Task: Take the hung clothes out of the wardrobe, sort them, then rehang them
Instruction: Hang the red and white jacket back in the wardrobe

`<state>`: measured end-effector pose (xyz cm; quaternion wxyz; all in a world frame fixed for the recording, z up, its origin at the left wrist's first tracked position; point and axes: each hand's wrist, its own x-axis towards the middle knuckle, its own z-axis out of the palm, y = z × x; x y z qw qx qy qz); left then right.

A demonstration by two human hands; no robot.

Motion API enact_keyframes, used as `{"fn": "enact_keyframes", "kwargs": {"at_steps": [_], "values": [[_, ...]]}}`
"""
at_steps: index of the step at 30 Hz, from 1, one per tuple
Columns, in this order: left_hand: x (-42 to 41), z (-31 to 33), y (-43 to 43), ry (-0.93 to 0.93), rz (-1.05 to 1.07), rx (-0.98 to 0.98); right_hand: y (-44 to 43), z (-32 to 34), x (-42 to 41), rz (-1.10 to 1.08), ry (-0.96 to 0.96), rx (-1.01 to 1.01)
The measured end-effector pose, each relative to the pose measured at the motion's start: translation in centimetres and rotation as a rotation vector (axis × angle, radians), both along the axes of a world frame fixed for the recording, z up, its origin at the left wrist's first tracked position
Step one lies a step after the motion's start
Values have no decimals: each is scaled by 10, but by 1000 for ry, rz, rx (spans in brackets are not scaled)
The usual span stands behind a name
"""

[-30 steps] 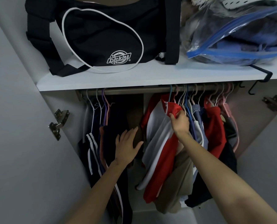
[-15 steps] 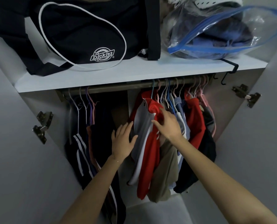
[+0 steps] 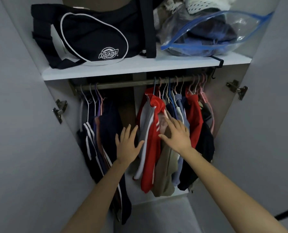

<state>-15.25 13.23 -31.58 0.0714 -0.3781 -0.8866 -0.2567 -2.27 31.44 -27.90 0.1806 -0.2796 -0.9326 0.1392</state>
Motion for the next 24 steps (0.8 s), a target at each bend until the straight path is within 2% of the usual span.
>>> {"fn": "enact_keyframes", "kwargs": {"at_steps": [16, 24], "values": [[190, 34, -94, 100, 226, 49, -71, 32, 169, 197, -63, 65], [223, 52, -128, 138, 254, 46, -102, 54, 199, 230, -21, 92]]}}
